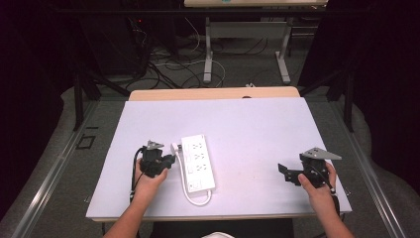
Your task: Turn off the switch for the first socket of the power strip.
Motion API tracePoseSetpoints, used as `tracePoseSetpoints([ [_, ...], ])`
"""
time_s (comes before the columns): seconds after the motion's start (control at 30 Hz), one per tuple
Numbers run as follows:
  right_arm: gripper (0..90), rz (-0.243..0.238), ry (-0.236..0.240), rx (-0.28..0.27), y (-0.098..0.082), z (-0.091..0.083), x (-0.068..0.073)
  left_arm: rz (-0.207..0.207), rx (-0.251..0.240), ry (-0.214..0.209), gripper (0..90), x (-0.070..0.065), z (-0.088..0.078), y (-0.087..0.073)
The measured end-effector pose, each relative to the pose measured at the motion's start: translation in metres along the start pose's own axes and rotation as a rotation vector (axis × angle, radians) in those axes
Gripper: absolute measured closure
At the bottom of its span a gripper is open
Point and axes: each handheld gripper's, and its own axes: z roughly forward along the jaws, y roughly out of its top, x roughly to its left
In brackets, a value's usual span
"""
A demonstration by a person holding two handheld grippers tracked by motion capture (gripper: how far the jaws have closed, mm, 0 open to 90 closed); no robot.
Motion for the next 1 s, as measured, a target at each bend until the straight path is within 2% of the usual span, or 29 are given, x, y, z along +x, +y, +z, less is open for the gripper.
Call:
tracePoseSetpoints([
  [0.33,7.0,-0.001,0.0,0.001,0.0,0.0001,-0.0004,-0.007,-0.013,0.002,68.4,0.0018,-0.0005,-0.001],
  [0.77,7.0,-0.001,-0.001,0.001,-0.0001,0.0002,-0.0004,0.011,-0.021,0.0,48.2,-0.0015,-0.0012,-0.0009],
  [1.0,7.0,0.004,-0.002,-0.001,0.0002,0.0001,0.0002,0.036,-0.033,-0.03,38.5,-0.0047,-0.0045,0.0015],
])
